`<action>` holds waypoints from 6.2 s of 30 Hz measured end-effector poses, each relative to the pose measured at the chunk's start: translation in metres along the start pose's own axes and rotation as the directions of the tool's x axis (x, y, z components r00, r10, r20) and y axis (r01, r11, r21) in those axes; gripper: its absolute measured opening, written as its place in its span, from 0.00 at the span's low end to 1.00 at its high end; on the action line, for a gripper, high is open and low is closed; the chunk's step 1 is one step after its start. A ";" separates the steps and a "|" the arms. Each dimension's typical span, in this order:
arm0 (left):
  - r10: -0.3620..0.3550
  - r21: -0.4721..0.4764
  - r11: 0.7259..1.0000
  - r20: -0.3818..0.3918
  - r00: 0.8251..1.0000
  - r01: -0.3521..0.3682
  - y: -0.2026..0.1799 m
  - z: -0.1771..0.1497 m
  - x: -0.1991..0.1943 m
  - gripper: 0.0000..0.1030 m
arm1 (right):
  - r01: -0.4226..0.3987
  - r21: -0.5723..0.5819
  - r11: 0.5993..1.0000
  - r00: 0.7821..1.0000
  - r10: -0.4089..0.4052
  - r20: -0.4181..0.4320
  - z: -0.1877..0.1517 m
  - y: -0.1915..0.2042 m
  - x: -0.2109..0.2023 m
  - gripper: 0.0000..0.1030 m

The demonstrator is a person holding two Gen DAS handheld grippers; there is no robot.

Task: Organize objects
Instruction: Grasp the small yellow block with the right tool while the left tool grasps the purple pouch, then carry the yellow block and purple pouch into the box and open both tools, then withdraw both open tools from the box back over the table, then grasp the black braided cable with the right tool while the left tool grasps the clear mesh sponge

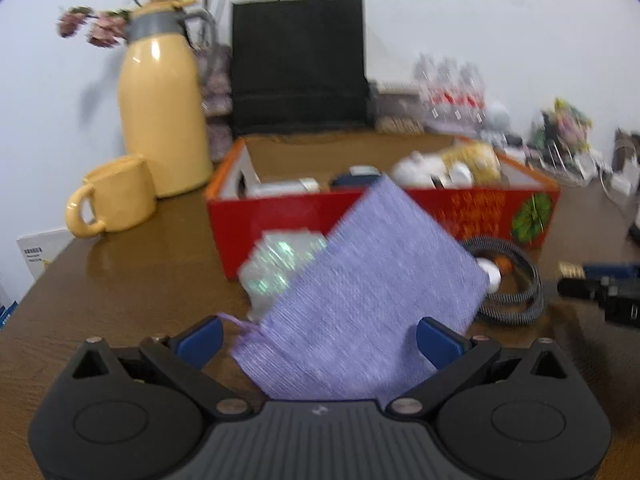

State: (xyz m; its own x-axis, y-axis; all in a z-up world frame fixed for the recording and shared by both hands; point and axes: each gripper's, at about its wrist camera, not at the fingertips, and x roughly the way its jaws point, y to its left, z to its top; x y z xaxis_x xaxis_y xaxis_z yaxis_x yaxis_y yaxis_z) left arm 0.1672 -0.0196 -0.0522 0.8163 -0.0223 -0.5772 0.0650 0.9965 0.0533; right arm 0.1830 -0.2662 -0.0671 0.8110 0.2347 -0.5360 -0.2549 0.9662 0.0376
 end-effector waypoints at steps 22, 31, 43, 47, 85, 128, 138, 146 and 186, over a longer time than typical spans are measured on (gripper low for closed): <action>-0.054 0.002 0.999 -0.048 0.997 0.054 -0.016 -0.016 -0.013 0.67 | -0.048 0.052 0.997 0.998 0.046 0.038 -0.003 -0.009 -0.009 0.35; -0.039 0.000 0.999 -0.005 0.999 0.039 -0.034 -0.031 -0.045 0.13 | -0.076 0.059 0.995 0.996 0.073 0.050 -0.006 -0.011 -0.014 0.36; 0.006 -0.099 0.995 0.090 0.996 0.002 -0.001 -0.020 -0.083 0.13 | -0.079 0.032 0.996 0.993 0.076 0.090 -0.008 -0.006 -0.022 0.35; 0.003 -0.105 0.994 0.111 0.994 0.008 0.001 -0.010 -0.087 0.13 | -0.087 -0.003 0.996 0.990 0.087 0.114 -0.007 0.001 -0.027 0.35; -0.028 -0.171 0.984 0.093 0.995 0.044 0.012 0.128 0.065 0.13 | -0.085 -0.074 0.994 0.981 0.096 0.168 0.104 0.041 0.082 0.36; 0.065 -0.174 0.984 0.245 0.967 -0.022 0.018 0.122 0.069 1.00 | 0.005 -0.078 0.997 0.981 0.010 0.196 0.099 0.035 0.085 1.00; 0.078 -0.155 0.987 0.305 0.949 -0.031 0.015 0.100 0.039 1.00 | 0.026 -0.104 0.994 0.973 -0.001 0.230 0.086 0.036 0.057 1.00; 0.086 -0.142 0.989 0.300 0.950 -0.044 0.017 0.079 0.018 1.00 | 0.033 -0.114 0.993 0.975 -0.006 0.223 0.064 0.036 0.037 1.00; 0.062 -0.136 0.989 0.068 0.996 -0.052 0.031 0.009 -0.008 1.00 | -0.058 -0.134 0.989 0.998 0.054 -0.035 0.026 0.054 0.037 1.00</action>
State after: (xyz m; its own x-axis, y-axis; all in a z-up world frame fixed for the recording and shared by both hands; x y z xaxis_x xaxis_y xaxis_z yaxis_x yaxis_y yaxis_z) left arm 0.1679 0.0107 -0.0381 0.8557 0.0341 -0.5163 -0.0567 0.9980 -0.0281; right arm 0.2130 -0.2029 -0.0629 0.7773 0.2829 -0.5619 -0.3699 0.9280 -0.0445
